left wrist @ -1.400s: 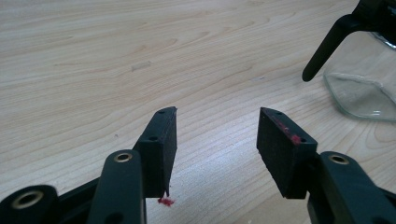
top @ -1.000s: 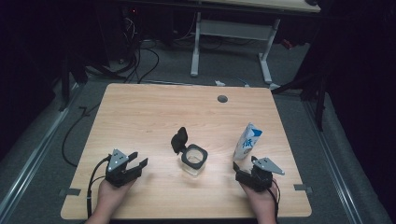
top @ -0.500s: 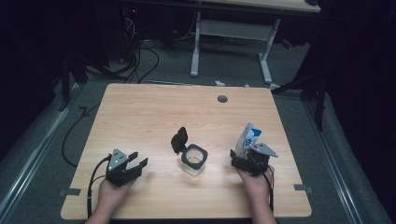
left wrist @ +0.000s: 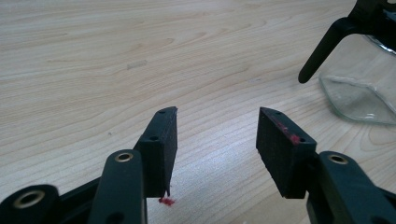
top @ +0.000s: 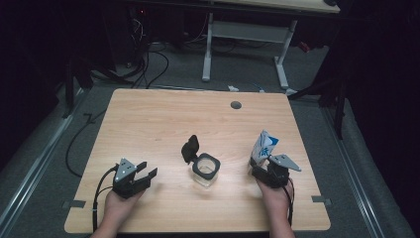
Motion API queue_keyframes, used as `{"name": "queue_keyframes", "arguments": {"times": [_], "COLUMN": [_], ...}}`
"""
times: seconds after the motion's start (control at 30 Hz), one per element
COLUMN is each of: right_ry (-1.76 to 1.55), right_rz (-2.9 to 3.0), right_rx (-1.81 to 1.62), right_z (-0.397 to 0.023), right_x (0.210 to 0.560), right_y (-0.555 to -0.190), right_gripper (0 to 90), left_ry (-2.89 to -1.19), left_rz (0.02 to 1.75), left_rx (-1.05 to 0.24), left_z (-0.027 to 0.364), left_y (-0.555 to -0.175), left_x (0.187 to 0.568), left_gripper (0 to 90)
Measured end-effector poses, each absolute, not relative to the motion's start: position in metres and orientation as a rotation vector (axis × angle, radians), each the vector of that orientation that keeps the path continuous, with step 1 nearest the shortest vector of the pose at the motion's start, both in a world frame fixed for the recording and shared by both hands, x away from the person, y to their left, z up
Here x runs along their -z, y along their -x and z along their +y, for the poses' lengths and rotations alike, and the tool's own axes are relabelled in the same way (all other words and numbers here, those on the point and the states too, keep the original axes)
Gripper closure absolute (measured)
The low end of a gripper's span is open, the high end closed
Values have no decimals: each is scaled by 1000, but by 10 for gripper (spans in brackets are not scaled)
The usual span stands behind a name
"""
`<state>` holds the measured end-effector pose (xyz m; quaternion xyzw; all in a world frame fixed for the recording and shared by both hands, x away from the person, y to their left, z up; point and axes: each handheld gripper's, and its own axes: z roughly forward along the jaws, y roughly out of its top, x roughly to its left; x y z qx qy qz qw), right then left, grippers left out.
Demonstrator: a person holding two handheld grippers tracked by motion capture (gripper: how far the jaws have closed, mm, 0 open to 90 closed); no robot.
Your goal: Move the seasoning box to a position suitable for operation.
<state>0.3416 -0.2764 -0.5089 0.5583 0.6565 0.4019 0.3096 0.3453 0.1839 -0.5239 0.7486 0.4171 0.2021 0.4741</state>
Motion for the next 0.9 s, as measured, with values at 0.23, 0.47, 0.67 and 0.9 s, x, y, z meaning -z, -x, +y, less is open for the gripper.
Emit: {"name": "queue_keyframes", "arguments": {"times": [0.23,0.47,0.67,0.9], "right_ry": [-1445,-1417,-1394,-1379], "right_rz": [1759,1795,1816,1806], "right_rx": [-1073,-1088,-1091,-1099], "right_z": [-280,-282,-283,-287], "right_x": [508,508,507,505], "right_y": [-339,-338,-333,-321], "right_gripper": [375,442,482,533], "left_ry": [-1830,-1834,-1826,-1829], "left_rz": [1020,1017,1022,1024], "left_rx": [-490,-490,-486,-481], "left_z": [184,184,186,187], "left_y": [-345,-345,-345,-345], "left_x": [523,524,523,523], "left_gripper": [486,486,487,487]}}
